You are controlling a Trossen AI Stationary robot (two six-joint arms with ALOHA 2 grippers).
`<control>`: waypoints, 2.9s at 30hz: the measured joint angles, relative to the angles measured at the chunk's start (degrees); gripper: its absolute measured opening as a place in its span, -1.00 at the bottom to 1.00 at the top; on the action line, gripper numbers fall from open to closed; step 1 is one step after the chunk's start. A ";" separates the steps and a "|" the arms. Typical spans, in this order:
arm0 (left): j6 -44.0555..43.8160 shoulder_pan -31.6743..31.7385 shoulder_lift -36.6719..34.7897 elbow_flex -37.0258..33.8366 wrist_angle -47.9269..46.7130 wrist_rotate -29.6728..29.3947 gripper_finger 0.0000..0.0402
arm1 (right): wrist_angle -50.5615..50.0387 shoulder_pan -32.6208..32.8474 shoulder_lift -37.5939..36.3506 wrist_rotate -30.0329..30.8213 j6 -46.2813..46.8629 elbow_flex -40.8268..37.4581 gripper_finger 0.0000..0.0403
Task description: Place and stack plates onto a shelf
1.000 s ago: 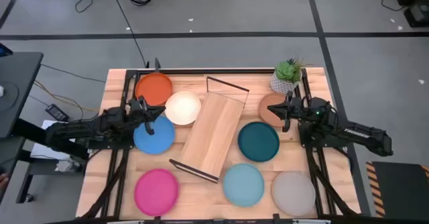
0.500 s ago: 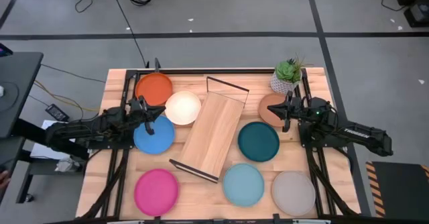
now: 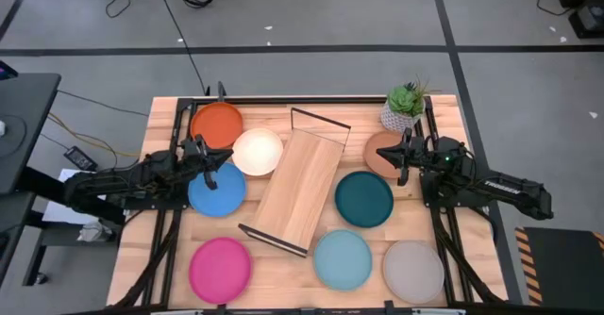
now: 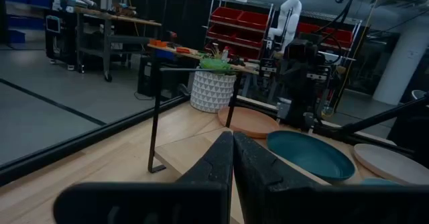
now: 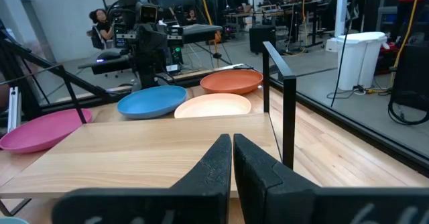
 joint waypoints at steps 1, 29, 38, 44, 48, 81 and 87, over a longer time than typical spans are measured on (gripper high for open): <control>0.01 0.00 0.00 0.00 0.00 0.00 -0.91 | 0.02 -0.02 0.00 0.00 0.00 -0.02 -0.89; -0.01 0.00 0.00 0.00 0.00 0.00 -0.91 | 0.00 0.00 0.00 -0.02 0.00 -0.02 -0.89; -1.67 0.00 0.00 0.00 0.02 0.01 -0.91 | 0.94 -0.07 0.00 1.70 -3.11 -0.02 -0.89; -3.37 0.00 0.00 0.00 0.96 0.03 -0.91 | 8.33 -0.11 0.00 4.37 0.79 0.00 -0.89; -4.35 0.00 0.00 0.00 1.00 2.40 -0.91 | 12.56 -0.07 0.09 3.94 7.04 0.00 -0.89; -8.12 -0.02 -0.02 -0.02 11.30 18.00 -0.91 | -16.94 35.91 52.37 26.50 14.44 30.84 -0.89; -12.57 0.00 -0.02 -0.02 11.21 18.95 -0.91 | -25.87 41.24 59.97 28.11 14.76 39.69 -0.89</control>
